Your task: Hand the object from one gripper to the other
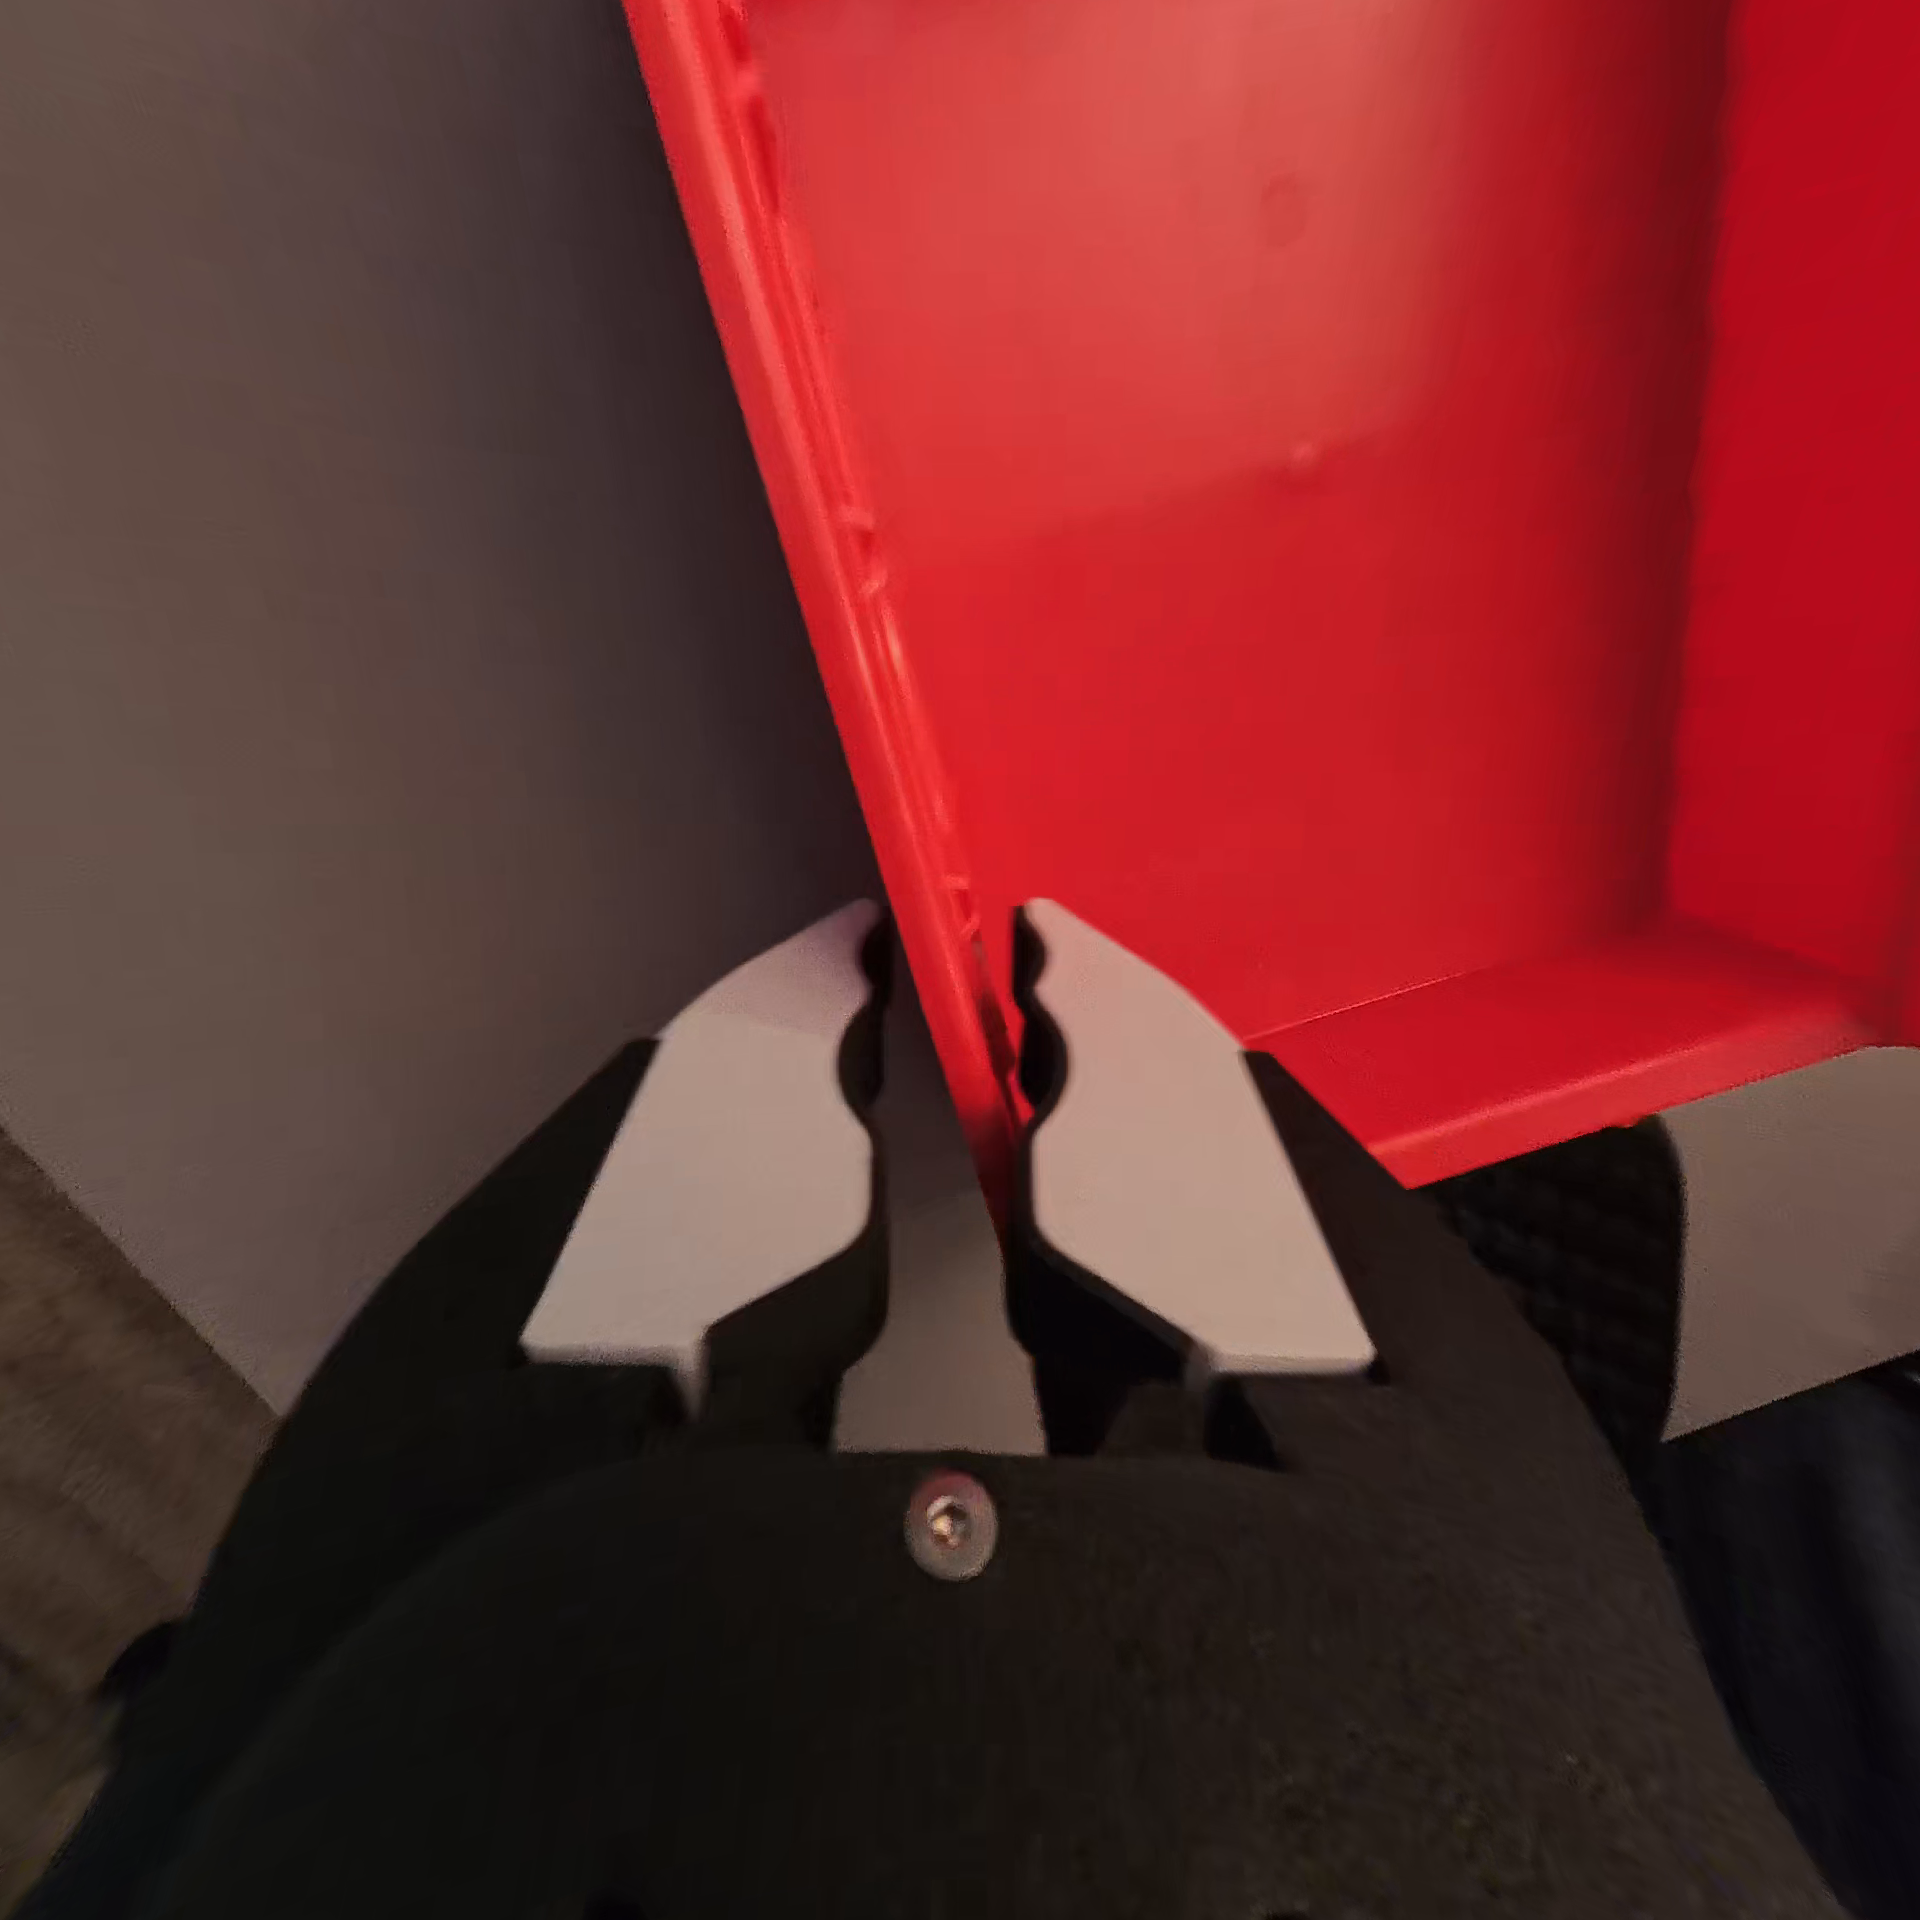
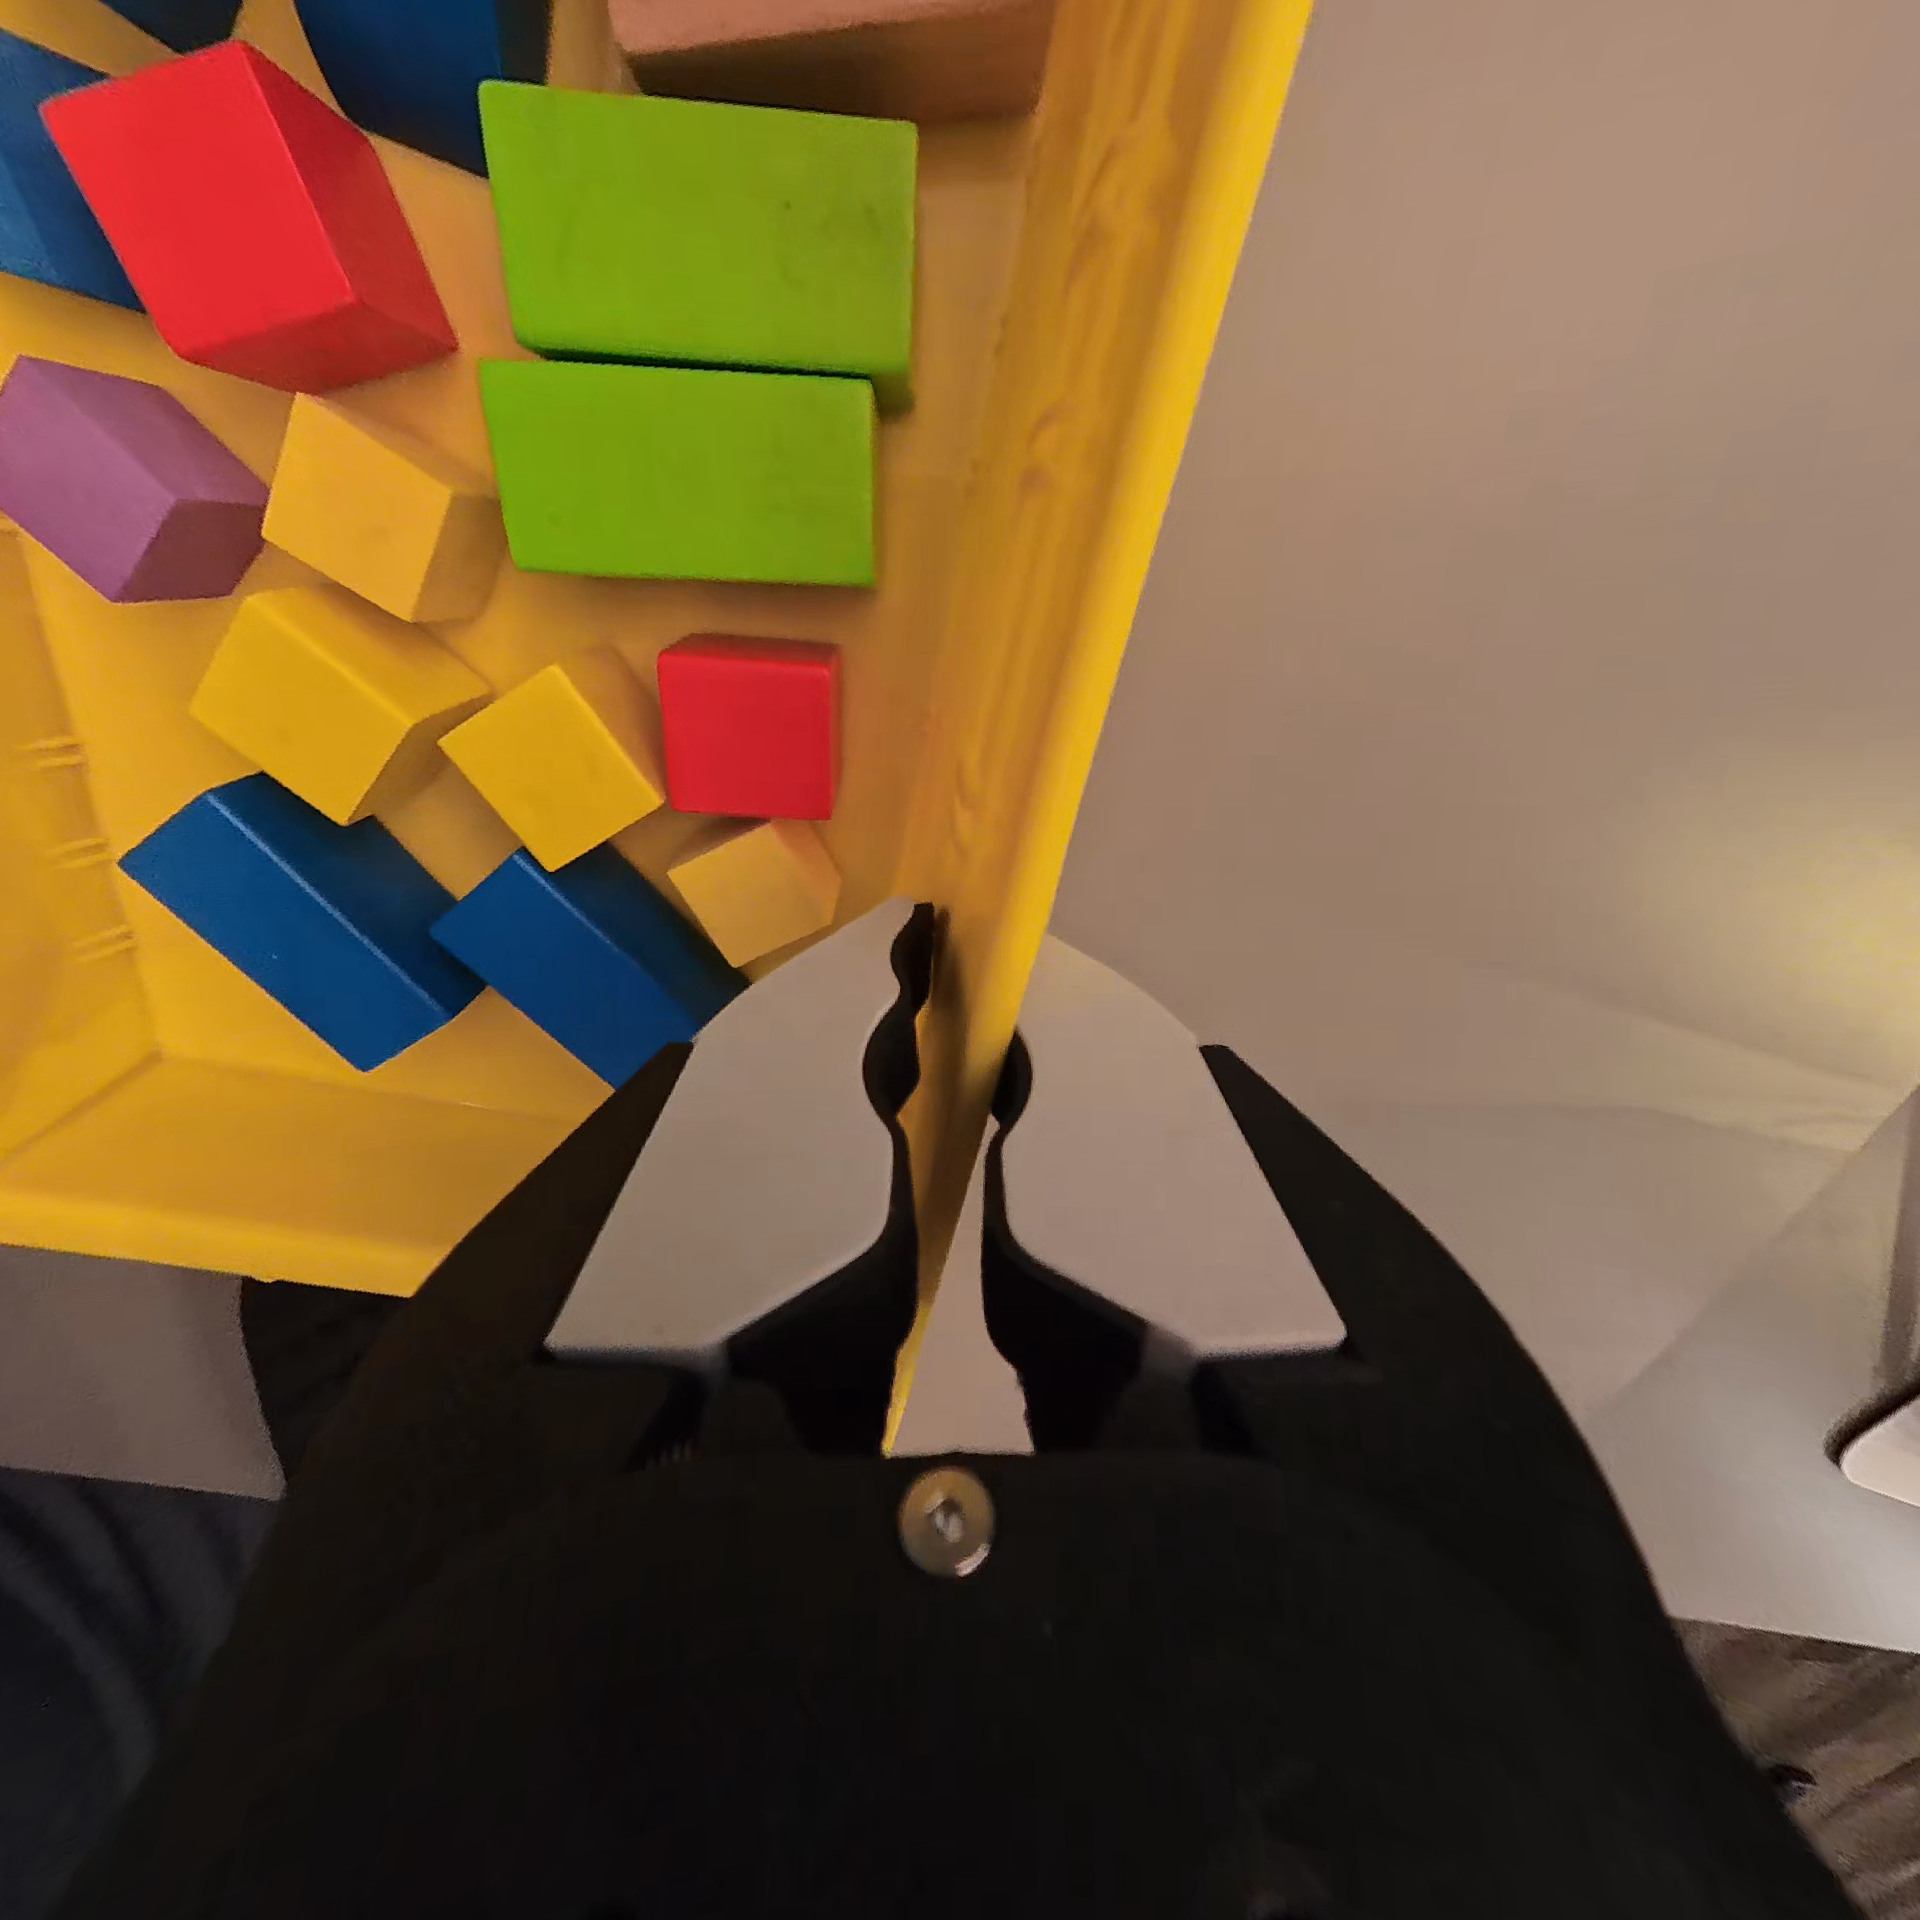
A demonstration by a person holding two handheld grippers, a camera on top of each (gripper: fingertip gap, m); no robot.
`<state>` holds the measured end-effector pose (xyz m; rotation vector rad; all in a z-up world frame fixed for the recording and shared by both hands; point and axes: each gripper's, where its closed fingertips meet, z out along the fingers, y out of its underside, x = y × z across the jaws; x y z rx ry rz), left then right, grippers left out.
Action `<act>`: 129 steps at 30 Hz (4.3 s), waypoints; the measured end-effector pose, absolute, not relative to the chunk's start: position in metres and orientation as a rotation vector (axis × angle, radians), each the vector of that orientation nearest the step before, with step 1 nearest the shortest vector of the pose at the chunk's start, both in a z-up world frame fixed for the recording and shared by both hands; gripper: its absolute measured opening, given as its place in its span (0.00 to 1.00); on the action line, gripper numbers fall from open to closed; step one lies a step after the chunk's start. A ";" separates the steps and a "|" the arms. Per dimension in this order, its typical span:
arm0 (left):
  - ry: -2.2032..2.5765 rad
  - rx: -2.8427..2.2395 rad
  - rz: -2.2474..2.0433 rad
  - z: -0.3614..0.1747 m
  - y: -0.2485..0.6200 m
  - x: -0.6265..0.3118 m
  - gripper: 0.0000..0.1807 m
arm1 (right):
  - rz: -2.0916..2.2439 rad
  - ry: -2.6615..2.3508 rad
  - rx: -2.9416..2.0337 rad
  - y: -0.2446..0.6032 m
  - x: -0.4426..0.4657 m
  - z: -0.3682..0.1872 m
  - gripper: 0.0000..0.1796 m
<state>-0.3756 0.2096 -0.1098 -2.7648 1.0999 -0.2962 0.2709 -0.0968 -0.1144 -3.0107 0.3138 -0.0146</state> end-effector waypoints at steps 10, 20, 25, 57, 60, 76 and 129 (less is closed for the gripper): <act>1.205 -2.753 -0.135 -0.112 0.186 -0.368 0.10 | 0.023 0.360 -3.005 -0.097 0.270 -0.115 0.03; 1.269 -2.743 -0.217 -0.113 0.162 -0.328 0.15 | 0.023 0.361 -2.991 -0.097 0.268 -0.115 0.02; 1.307 -2.743 -0.216 -0.113 0.150 -0.309 0.16 | 0.019 0.363 -3.003 -0.097 0.265 -0.115 0.02; 1.441 -2.631 -0.419 -0.106 0.086 -0.216 0.25 | 0.213 -0.222 -2.619 0.035 0.007 -0.013 0.14; 1.422 -2.573 -0.467 -0.097 0.087 -0.217 0.26 | 0.225 -0.266 -2.701 0.055 -0.025 -0.030 0.15; 1.479 -2.321 -0.590 -0.045 0.063 -0.226 0.27 | 0.057 0.023 -3.027 0.096 -0.026 -0.091 0.14; 1.528 -2.082 -0.656 0.046 0.026 -0.028 0.35 | 0.264 0.912 -2.801 -0.133 0.363 0.099 0.04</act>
